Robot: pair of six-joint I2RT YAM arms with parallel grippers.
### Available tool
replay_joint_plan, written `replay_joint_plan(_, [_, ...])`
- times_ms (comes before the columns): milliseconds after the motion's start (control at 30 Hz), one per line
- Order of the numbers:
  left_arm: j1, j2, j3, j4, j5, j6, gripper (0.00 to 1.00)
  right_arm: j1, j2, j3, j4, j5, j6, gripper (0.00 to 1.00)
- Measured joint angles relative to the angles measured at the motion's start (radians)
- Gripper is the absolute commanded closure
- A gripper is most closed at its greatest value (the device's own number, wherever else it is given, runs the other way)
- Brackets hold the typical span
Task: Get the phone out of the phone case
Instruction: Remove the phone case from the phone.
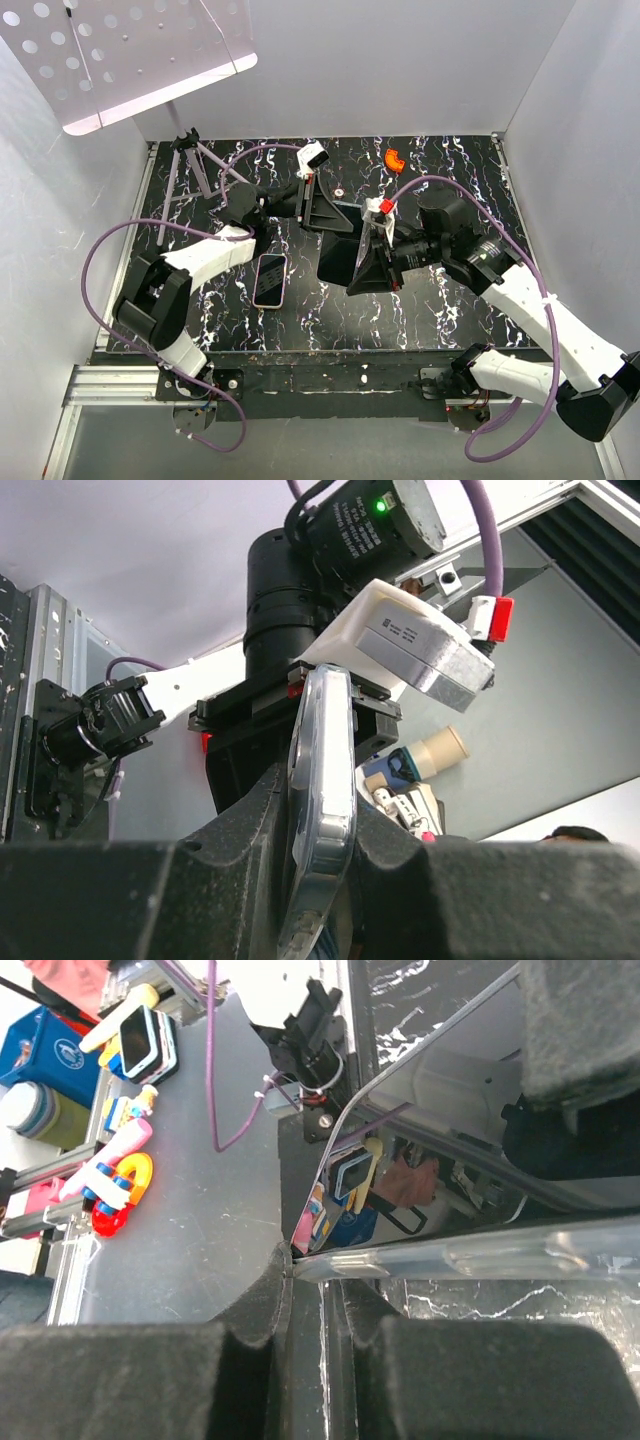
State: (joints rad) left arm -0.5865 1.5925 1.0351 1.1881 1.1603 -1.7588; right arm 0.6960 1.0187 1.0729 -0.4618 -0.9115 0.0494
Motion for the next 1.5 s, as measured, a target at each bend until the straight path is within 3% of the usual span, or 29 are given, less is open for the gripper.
replay_joint_plan(300, [0.004, 0.103, 0.023, 0.107, 0.0, -0.056, 1.0, 0.002, 0.051, 0.056, -0.136, 0.103, -0.08, 0.99])
replay_joint_plan(700, [0.008, 0.169, 0.045, 0.114, -0.03, -0.101, 1.0, 0.036, 0.083, 0.095, -0.211, 0.304, -0.215, 0.99])
replay_joint_plan(900, [0.01, 0.17, 0.038, 0.095, -0.082, -0.119, 1.0, 0.106, 0.012, -0.017, -0.076, 0.655, -0.173, 0.98])
replay_joint_plan(967, [0.01, 0.17, 0.018, 0.069, -0.119, -0.119, 1.0, 0.111, -0.029, -0.061, -0.039, 0.709, -0.112, 0.87])
replay_joint_plan(1067, [0.023, 0.154, -0.01, -0.042, -0.198, -0.099, 1.0, 0.118, -0.073, -0.069, -0.043, 0.751, 0.016, 0.7])
replay_joint_plan(1267, [0.042, 0.047, -0.033, -0.453, -0.268, 0.122, 1.0, 0.106, -0.091, -0.052, -0.091, 0.79, 0.309, 0.46])
replay_joint_plan(1400, [0.049, -0.066, -0.033, -0.694, -0.322, 0.302, 1.0, 0.095, -0.159, -0.081, -0.132, 0.78, 0.473, 0.44])
replay_joint_plan(1500, [0.056, -0.12, -0.035, -0.788, -0.368, 0.379, 1.0, 0.089, -0.256, -0.089, -0.129, 0.731, 0.577, 0.55])
